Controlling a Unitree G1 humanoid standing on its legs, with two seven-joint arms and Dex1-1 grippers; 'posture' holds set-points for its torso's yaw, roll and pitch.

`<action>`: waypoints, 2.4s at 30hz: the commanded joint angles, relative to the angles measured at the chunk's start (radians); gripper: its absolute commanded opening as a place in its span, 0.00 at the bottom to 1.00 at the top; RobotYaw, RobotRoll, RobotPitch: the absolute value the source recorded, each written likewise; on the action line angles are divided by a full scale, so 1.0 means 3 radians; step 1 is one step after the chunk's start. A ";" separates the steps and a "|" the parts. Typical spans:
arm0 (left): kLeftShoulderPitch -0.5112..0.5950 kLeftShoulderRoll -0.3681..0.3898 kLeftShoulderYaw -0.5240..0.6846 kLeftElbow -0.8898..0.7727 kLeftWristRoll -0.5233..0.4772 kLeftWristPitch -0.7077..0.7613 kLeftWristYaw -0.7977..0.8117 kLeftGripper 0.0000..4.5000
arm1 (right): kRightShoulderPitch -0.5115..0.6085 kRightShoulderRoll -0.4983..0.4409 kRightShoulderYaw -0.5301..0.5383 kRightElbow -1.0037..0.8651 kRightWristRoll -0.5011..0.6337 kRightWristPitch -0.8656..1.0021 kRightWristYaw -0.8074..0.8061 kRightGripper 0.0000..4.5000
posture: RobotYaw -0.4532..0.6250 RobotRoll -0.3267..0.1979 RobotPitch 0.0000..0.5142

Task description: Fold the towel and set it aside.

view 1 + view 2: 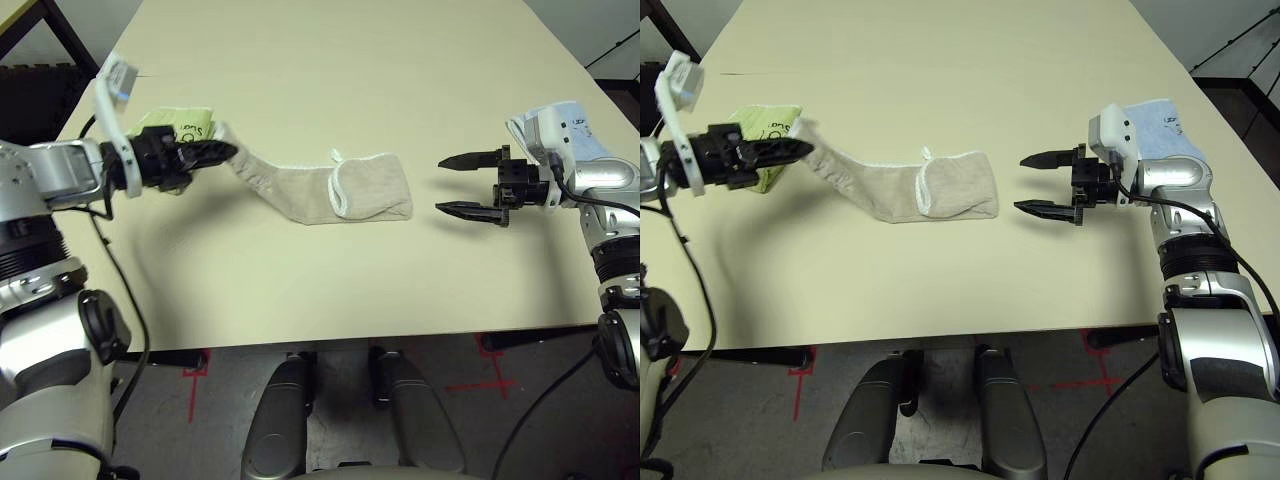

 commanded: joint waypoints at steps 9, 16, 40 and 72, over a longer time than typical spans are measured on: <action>-0.0322 -0.0554 -0.0433 -0.0088 -0.0384 0.0052 0.0252 0.01 | -0.0026 -0.0034 0.0001 0.0083 -0.0038 -0.0066 -0.0069 1.00 | 0.46 0.62 0.36; -0.0492 -0.0780 -0.0490 0.0088 -0.0095 -0.0034 0.0178 0.01 | 0.0006 -0.0047 -0.0015 0.0046 -0.0023 -0.0061 -0.0107 1.00 | 0.45 0.62 0.36; -0.0451 -0.1265 -0.1170 0.0361 0.0839 -0.0649 -0.0222 0.01 | 0.0033 -0.0037 -0.0027 0.0037 -0.0003 -0.0097 -0.0201 1.00 | 0.44 0.62 0.35; -0.0113 -0.1295 -0.2270 0.0381 0.1783 -0.1719 -0.1088 0.64 | 0.0059 -0.0021 -0.0006 -0.0039 0.0003 -0.0064 -0.0199 1.00 | 0.42 0.62 0.38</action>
